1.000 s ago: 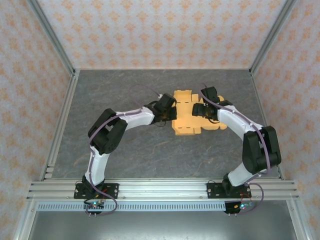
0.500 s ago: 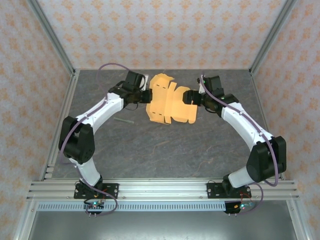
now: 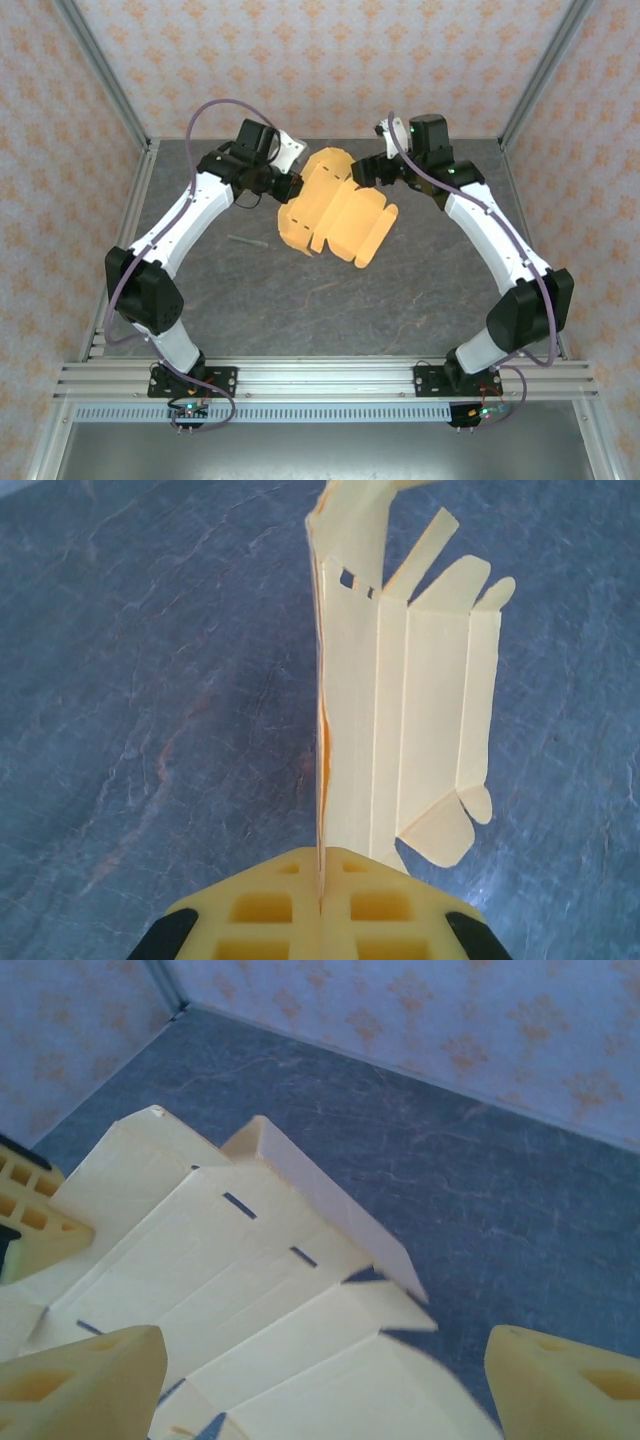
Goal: Fold the paper box
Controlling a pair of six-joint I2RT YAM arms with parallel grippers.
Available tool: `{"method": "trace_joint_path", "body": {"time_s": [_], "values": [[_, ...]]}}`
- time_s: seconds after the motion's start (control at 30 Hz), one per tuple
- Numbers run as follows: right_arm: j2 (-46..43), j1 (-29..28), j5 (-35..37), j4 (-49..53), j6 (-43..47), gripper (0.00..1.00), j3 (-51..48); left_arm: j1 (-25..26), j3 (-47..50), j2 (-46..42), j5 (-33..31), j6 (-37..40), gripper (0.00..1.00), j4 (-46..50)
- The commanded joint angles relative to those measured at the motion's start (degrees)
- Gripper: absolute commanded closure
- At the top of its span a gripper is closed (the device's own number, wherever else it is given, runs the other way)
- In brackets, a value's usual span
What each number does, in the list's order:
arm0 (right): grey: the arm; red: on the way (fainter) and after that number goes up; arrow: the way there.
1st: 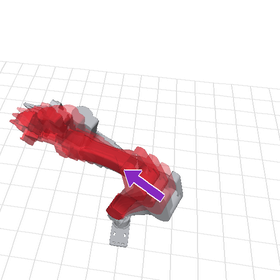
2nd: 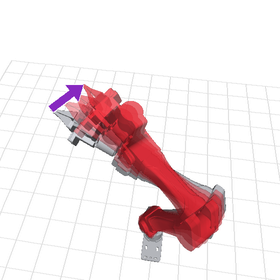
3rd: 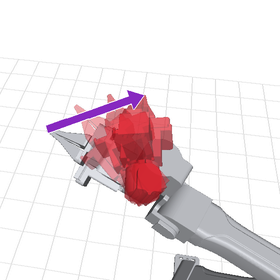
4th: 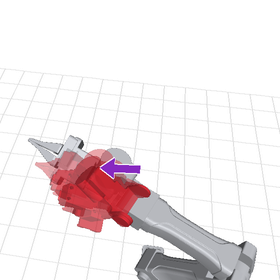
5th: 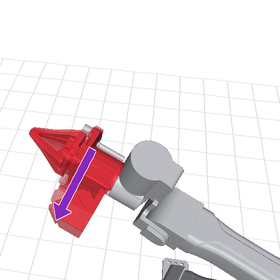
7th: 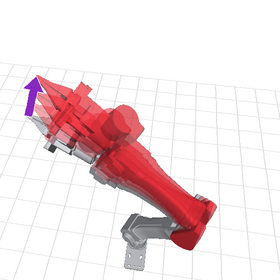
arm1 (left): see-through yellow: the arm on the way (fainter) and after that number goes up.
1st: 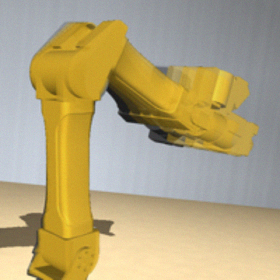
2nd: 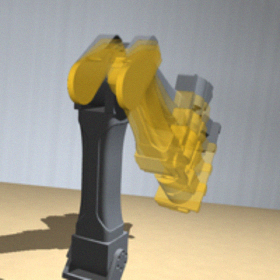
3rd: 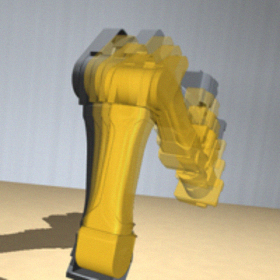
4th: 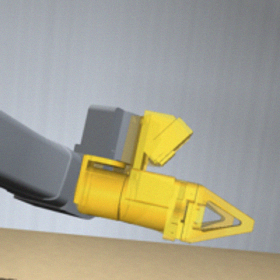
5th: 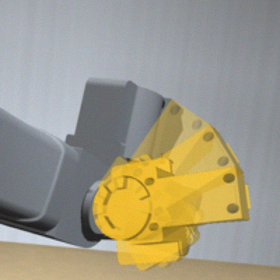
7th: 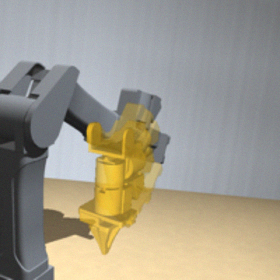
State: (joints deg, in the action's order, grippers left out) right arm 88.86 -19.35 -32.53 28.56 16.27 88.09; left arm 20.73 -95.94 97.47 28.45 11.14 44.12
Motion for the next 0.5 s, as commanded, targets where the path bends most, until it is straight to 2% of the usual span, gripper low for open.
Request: {"method": "trace_joint_path", "body": {"time_s": [0.0, 0.23, 0.47], "values": [[1.5, -0.1, -6.8, 7.7, 13.5, 0.16, 3.0, 0.1, -4.8, -1.7, 3.1, 12.4, 1.00, 9.6], [-1.2, 4.0, -15.9, 7.3, 18.6, 0.13, -2.6, 0.1, -8.3, -1.0, 6.8, 18.0, 1.00, 13.3], [2.5, 4.0, -22.8, 7.3, 18.2, 0.12, -1.6, 0.1, -11.5, -0.1, 10.3, 19.0, 1.00, 14.9]]}}
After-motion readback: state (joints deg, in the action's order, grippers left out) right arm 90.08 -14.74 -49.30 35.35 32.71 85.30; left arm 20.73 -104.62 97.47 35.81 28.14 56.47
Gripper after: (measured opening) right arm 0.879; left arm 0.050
